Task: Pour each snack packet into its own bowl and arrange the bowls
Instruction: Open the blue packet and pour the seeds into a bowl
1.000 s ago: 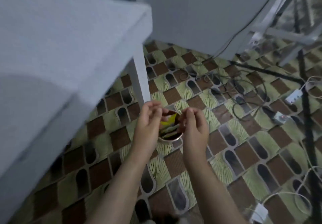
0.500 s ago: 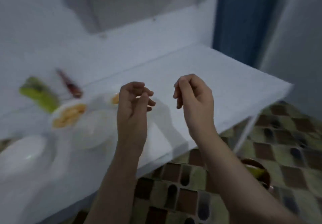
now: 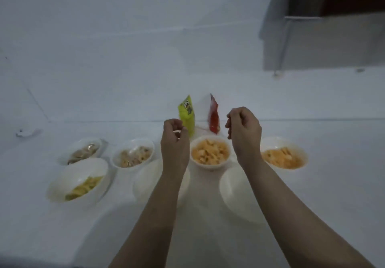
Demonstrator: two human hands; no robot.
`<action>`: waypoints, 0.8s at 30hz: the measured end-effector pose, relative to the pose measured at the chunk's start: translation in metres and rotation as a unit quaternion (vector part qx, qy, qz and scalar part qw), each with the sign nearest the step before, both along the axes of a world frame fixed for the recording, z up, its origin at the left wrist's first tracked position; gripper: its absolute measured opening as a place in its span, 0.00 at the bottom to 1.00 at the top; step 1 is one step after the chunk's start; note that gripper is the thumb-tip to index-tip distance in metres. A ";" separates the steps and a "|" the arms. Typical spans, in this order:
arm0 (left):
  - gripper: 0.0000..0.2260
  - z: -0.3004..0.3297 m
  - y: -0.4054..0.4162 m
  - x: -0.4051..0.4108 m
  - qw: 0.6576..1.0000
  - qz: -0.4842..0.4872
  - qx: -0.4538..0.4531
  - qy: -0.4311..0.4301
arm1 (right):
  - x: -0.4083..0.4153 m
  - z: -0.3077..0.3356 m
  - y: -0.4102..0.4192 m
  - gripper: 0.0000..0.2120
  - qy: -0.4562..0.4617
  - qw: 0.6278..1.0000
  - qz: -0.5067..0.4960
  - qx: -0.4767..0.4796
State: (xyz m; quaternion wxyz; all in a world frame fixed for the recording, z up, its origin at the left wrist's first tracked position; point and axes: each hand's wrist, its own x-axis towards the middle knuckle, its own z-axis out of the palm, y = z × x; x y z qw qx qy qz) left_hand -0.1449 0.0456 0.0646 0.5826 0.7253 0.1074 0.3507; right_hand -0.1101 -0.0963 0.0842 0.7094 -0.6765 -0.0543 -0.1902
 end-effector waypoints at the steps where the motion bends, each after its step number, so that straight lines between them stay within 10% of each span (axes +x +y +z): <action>1: 0.04 -0.002 0.014 0.020 1.000 0.000 0.015 0.020 | 0.015 -0.001 0.011 0.13 -0.004 1.000 -0.004 -0.009; 8: 0.10 0.007 0.077 0.170 0.968 0.010 0.188 0.163 | 0.121 -0.003 0.054 0.14 -0.020 0.986 -0.042 -0.158; 15: 0.17 0.004 0.091 0.268 0.846 0.007 0.367 0.387 | 0.189 -0.019 0.085 0.15 -0.020 0.964 -0.050 -0.260; 24: 0.10 0.003 0.102 0.247 0.894 0.033 0.388 0.221 | 0.184 -0.017 0.089 0.15 -0.027 0.967 -0.045 -0.251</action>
